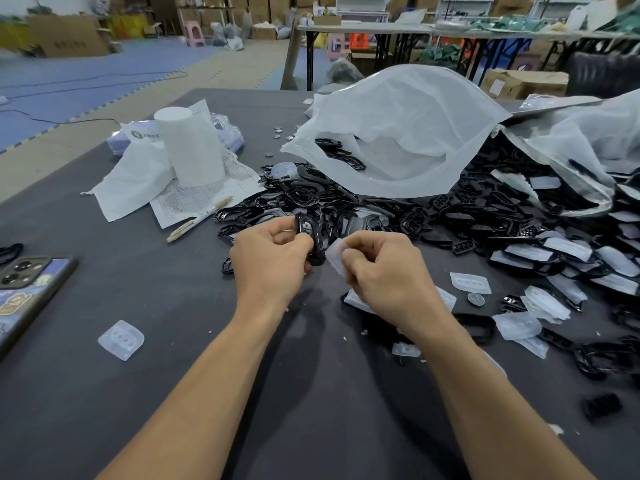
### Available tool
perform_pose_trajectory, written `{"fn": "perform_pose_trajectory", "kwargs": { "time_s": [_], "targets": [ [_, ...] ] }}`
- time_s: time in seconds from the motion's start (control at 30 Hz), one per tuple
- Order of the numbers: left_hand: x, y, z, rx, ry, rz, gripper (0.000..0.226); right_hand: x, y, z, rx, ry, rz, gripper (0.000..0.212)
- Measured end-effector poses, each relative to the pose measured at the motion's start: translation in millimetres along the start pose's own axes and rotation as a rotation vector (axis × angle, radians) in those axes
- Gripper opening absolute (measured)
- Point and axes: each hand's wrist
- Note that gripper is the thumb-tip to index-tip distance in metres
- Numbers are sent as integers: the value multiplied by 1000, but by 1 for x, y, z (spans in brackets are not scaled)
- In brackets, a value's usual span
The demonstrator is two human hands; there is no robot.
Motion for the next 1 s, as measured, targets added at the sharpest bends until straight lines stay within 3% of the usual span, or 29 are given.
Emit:
{"fn": "perform_pose_trajectory", "kwargs": {
  "time_s": [0.17, 0.37, 0.43, 0.57, 0.63, 1.0],
  "targets": [
    [3, 0, 0, -24, -72, 5, 31, 2, 5, 1, -92, 117, 91, 14],
    [7, 5, -2, 144, -124, -119, 34, 8, 3, 8, 32, 109, 57, 38],
    [10, 6, -4, 164, -159, -126, 25, 7, 3, 7, 60, 82, 47, 41],
    [13, 2, -4, 235, -78, -44, 35, 6, 5, 3, -74, 26, 49, 22],
    [14, 1, -5, 262, -53, -22, 27, 4, 4, 1, -136, 21, 28, 18],
    [10, 6, -5, 319, -92, 45, 29, 1, 2, -5, -303, -13, 103, 12]
  ]
}}
Point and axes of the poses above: each hand's wrist, its own y-axis away from the middle knuckle, its own z-axis out of the back of the hand, x = y × z, and after that the axes turned 1 degree about x, right-handed
